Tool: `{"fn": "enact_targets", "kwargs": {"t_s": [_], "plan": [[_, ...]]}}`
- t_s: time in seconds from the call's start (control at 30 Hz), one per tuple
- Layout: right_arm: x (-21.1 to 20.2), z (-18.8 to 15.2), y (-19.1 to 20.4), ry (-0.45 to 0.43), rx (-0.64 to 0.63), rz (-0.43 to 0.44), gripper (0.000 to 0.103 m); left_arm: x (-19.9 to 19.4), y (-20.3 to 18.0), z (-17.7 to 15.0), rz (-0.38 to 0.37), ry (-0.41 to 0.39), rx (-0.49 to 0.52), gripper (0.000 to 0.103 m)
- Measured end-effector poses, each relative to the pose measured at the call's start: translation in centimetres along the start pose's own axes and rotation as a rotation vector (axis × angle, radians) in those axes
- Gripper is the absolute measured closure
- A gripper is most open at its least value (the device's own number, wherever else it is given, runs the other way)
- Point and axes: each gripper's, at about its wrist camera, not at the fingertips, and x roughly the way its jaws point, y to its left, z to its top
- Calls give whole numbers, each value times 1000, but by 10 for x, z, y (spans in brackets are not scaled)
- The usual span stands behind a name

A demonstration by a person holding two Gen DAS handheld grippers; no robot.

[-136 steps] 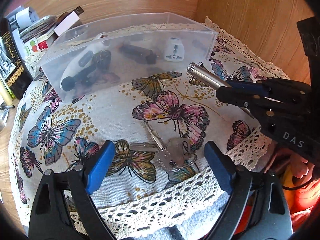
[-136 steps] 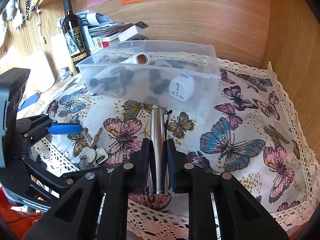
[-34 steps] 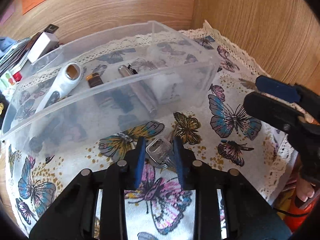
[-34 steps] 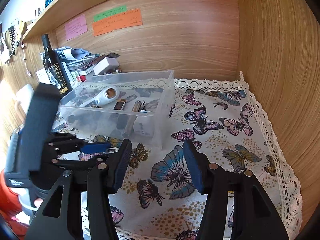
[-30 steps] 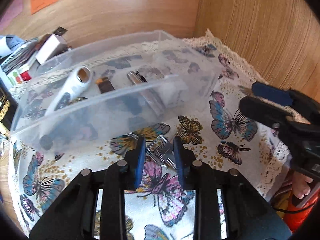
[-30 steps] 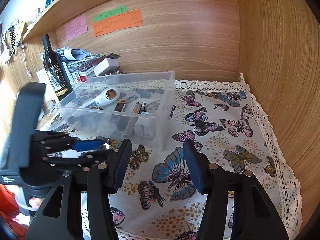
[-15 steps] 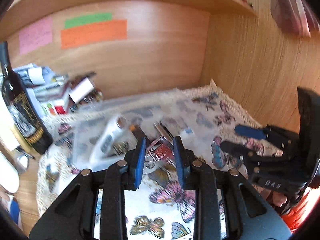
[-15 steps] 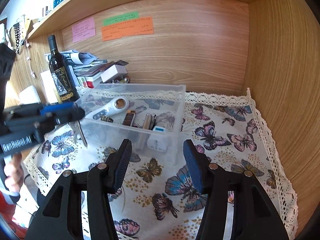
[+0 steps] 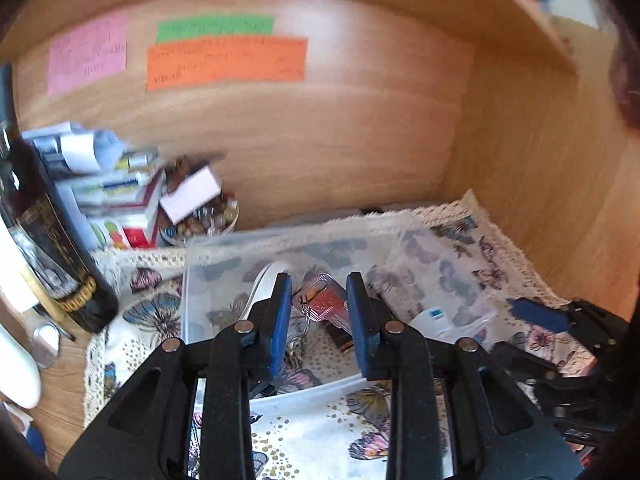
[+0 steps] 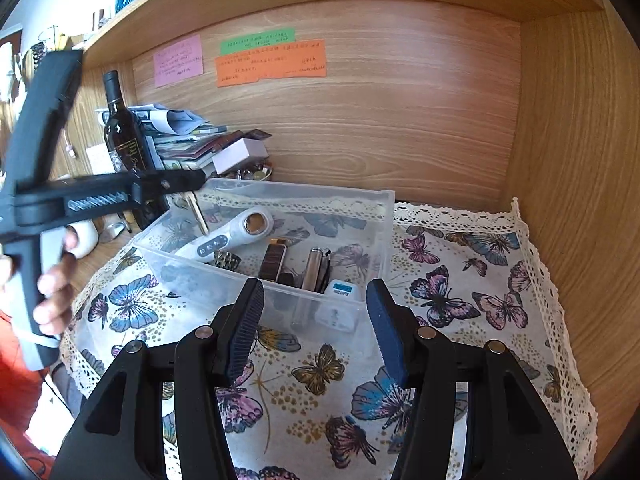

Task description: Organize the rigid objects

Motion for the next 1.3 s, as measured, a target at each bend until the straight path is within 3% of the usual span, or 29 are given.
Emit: {"fn": "enact_targets", "kwargs": {"t_s": [0.23,0.37,0.53,0.7,0.83,1.0,1.1,1.17,1.3], "plan": [[9,0,2,25,2,3,53,38,6,-16,-9,118,-5,75],[11,1,4,29,0,5,53,36,5,-22,-13,132,1,75],[6,4,9,7,-3,9,53,12,4,-25,-15,81,4,71],[-9,8,13,-52,-2,-4,51,-29,1,-31,7,-24,4,55],[-26,10,17,-119,9,-26,38,-59,-3,-35,12,-100,16,43],[-55,11,26,-223,-1,-65,19,-94,-9,-43,34,-204,23,18],[-70,11,31,-270,-5,-78,9,-112,-11,-47,44,-256,16,8],[-79,11,34,-300,2,-83,0,-121,-12,-49,50,-282,9,6],[-89,11,37,-320,10,-81,0,-134,-18,-56,65,-318,26,4]]}}
